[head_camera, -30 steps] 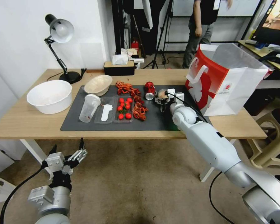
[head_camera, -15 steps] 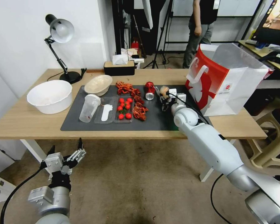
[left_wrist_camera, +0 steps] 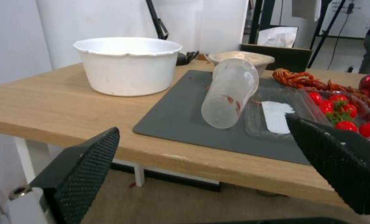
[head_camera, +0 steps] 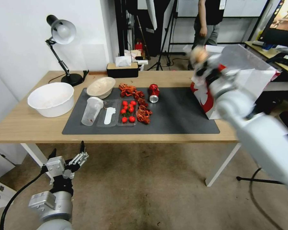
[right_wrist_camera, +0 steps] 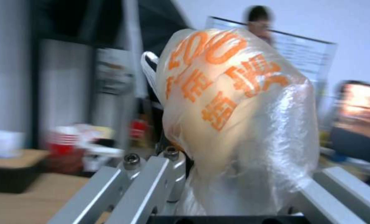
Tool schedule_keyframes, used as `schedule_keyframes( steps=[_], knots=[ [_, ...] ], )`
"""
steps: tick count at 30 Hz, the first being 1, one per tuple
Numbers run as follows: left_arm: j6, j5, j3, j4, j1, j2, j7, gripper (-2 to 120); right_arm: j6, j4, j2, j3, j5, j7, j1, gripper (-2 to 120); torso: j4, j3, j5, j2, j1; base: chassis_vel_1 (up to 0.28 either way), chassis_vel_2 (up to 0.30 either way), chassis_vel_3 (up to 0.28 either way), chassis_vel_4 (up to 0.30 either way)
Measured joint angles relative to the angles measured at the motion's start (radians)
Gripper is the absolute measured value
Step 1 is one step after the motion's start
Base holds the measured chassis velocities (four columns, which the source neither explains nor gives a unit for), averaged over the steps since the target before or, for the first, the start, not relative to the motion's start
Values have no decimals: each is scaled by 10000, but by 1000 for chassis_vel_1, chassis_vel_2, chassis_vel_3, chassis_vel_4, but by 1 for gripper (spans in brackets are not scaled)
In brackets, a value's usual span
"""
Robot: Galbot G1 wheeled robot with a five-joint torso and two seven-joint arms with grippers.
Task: Pick up the trash from the table and place it into the takeout bag.
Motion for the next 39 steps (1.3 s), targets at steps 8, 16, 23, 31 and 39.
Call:
schedule_keyframes(
  steps=[8,16,23,31,39],
  knots=[
    [-22,72,84,-60,78,-36,64,100,-1059,-823,-676,309,847,266,415,11,1,1,-1,0,1,0,0,0,0],
    [-113,138,74,-62,125,-43,177,100,-993,-1302,-581,265,689,226,391,37,4,1,-4,-1,1,0,0,0,0],
    [-238,286,45,-127,201,-76,394,100,-1017,-1481,-453,156,551,232,385,65,4,1,-3,0,1,0,0,0,0],
    [-238,286,0,-166,245,-94,389,100,-1084,-1654,-324,86,324,191,404,93,3,1,-4,0,2,0,0,0,0],
    [-245,305,-32,-253,288,-129,375,100,-1095,-1595,-227,58,431,198,271,100,1,1,-4,-1,3,0,0,0,0]
  ],
)
